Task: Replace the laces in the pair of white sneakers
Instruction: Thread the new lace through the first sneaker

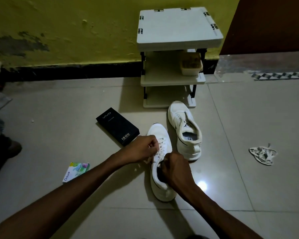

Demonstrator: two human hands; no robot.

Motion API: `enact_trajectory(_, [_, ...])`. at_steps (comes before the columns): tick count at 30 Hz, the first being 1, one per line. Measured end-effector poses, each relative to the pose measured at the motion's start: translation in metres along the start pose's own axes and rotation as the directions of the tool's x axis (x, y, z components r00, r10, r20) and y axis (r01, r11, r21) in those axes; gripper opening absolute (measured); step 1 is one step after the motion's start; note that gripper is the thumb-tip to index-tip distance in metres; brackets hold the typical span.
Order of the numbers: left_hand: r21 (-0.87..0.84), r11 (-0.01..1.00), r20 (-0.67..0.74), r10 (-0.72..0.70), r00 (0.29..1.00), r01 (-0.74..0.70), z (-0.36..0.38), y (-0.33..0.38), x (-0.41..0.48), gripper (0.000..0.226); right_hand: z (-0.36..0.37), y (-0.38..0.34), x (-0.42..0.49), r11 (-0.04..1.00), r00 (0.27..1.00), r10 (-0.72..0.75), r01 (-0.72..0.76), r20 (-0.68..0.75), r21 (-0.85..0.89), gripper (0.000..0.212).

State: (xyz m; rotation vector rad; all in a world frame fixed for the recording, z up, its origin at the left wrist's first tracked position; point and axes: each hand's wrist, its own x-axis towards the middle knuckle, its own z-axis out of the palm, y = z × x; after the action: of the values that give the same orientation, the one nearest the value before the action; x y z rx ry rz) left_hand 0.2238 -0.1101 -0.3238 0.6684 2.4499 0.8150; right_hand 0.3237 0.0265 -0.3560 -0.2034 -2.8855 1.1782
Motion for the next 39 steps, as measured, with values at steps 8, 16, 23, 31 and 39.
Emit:
enact_trajectory(8, [-0.254, 0.966, -0.159, -0.090, 0.983, 0.047, 0.020, -0.014, -0.003, 0.022, 0.002, 0.001, 0.001, 0.998, 0.998, -0.041, 0.040, -0.039, -0.038, 0.020])
enact_trajectory(16, [-0.182, 0.982, -0.179, -0.089, 0.980, 0.056, 0.022, -0.010, 0.004, 0.035, 0.003, 0.003, 0.000, 1.000, 1.000, -0.012, 0.012, -0.015, -0.005, 0.011])
enact_trajectory(23, [-0.001, 1.000, -0.102, -0.012, 0.995, 0.012, 0.019, -0.002, 0.005, 0.024, 0.003, 0.003, 0.003, 0.997, 0.992, 0.078, -0.077, 0.099, -0.016, 0.021])
enact_trajectory(31, [0.005, 0.999, 0.102, -0.038, 0.994, 0.038, -0.004, 0.011, 0.014, 0.029, 0.010, 0.005, 0.001, 0.992, 0.990, 0.108, -0.100, 0.089, -0.082, 0.020])
enact_trajectory(39, [-0.014, 0.999, -0.060, -0.041, 0.997, 0.040, 0.000, -0.002, 0.013, 0.028, 0.005, 0.002, 0.000, 0.994, 0.995, 0.095, -0.093, 0.028, -0.062, 0.020])
